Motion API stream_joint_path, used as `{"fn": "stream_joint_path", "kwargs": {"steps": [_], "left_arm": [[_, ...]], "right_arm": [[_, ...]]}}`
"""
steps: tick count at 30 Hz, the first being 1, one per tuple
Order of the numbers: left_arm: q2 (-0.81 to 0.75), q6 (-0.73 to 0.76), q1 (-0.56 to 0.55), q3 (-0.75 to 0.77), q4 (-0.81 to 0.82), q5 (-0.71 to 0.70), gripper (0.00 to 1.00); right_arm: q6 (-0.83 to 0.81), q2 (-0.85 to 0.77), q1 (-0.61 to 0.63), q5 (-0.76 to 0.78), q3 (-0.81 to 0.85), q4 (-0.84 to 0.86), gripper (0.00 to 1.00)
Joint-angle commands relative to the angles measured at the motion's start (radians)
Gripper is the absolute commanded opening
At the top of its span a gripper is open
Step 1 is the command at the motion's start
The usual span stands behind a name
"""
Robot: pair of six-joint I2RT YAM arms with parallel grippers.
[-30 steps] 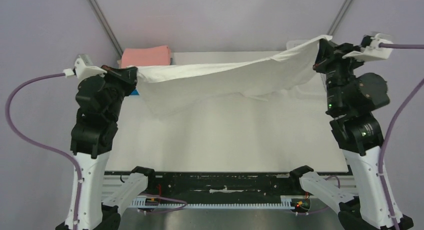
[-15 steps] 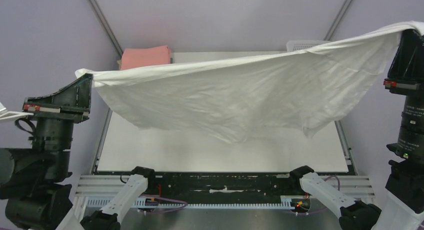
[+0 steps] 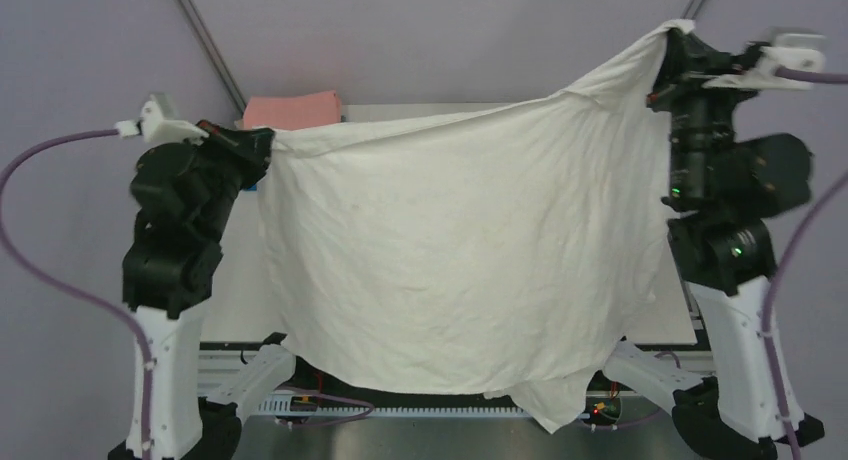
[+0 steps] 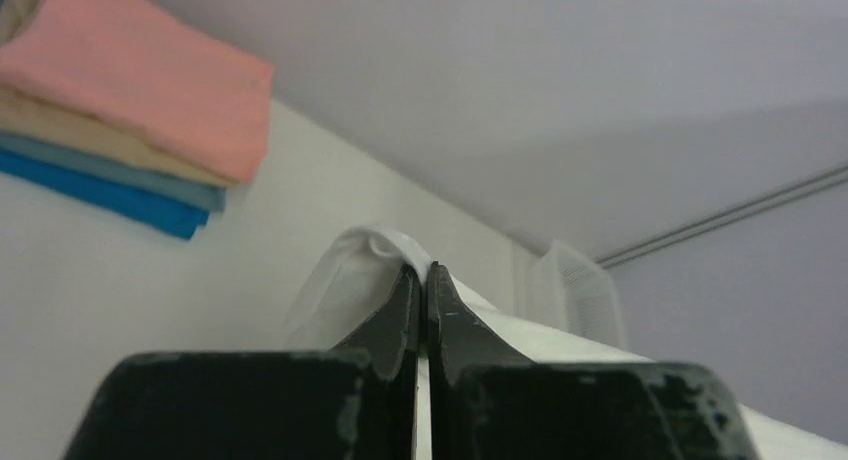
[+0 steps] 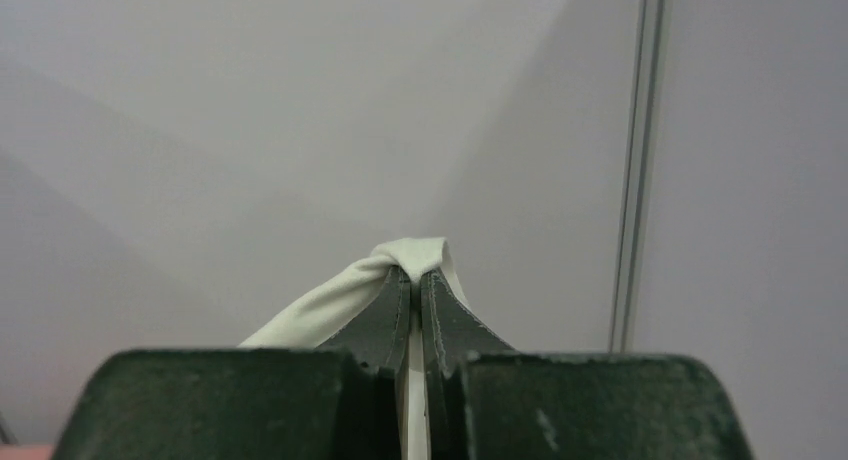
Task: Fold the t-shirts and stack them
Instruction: Flatten out the tshirt
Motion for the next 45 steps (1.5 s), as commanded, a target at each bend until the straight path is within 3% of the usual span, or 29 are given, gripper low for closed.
{"fn": "stream_joint_path", "kwargs": {"steps": [1, 5, 8, 12, 16, 21, 30, 37, 45], "left_arm": [[0.144, -0.005, 0.002, -0.238, 0.078, -0.087, 0.02], [0.302, -0.023, 0.013, -0.44, 0.191, -0.108, 0.02], [0.481, -0.026, 0.055, -0.532, 0.297, -0.031, 0.02], [0.734, -0.035, 0.117, -0.53, 0.422, 0.081, 0.02], [0.938, -0.019, 0.14, -0.422, 0.427, 0.142, 0.02], [1.037, -0.012, 0.153, -0.345, 0.429, 0.148, 0.02], [1.064, -0.008, 0.212, -0.273, 0.415, 0.196, 0.02], [1.091, -0.005, 0.222, -0.243, 0.417, 0.202, 0.02], [1.163, -0.023, 0.225, -0.207, 0.436, 0.224, 0.02]], "right_arm": [[-0.077, 0.15, -0.006, 0.091, -0.257, 0.129, 0.0], [-0.009, 0.219, -0.04, 0.082, -0.57, 0.306, 0.0], [0.069, 0.318, -0.075, 0.051, -0.736, 0.421, 0.0], [0.151, 0.513, -0.089, -0.039, -0.823, 0.54, 0.0], [0.187, 0.692, -0.091, -0.126, -0.754, 0.537, 0.0], [0.189, 0.828, -0.091, -0.14, -0.661, 0.532, 0.0], [0.17, 0.864, -0.109, -0.113, -0.505, 0.406, 0.0], [0.137, 0.96, -0.135, -0.22, -0.34, 0.312, 0.02], [0.175, 1.129, -0.15, -0.299, -0.201, 0.316, 0.03]]}}
